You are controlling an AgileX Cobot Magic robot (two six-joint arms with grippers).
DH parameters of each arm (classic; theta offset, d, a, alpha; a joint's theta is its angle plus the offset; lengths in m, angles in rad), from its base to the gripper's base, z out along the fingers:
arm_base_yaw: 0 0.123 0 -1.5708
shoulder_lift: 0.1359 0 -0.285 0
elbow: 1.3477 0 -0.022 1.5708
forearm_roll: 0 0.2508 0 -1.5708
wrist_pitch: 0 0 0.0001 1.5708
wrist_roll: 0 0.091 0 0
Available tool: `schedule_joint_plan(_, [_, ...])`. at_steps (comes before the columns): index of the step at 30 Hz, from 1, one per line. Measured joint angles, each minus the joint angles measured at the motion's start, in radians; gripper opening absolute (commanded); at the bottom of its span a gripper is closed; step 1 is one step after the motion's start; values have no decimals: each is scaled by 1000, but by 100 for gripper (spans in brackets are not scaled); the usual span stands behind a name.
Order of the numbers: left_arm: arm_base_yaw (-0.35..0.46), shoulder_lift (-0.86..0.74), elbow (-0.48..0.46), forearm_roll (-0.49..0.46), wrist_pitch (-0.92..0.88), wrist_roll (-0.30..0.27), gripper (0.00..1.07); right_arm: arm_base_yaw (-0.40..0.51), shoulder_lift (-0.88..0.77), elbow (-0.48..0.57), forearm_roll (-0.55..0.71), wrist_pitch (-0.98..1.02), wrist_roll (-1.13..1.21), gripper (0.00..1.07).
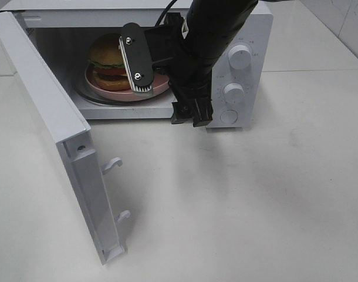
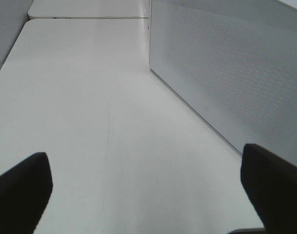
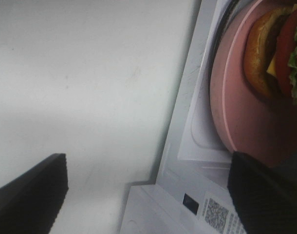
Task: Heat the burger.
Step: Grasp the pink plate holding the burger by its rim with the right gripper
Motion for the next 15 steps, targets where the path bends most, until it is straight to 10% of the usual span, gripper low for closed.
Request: schedule_joint_plan(15, [0,0,0,0,0,0,98,0,174,-161,1,-60,34,84])
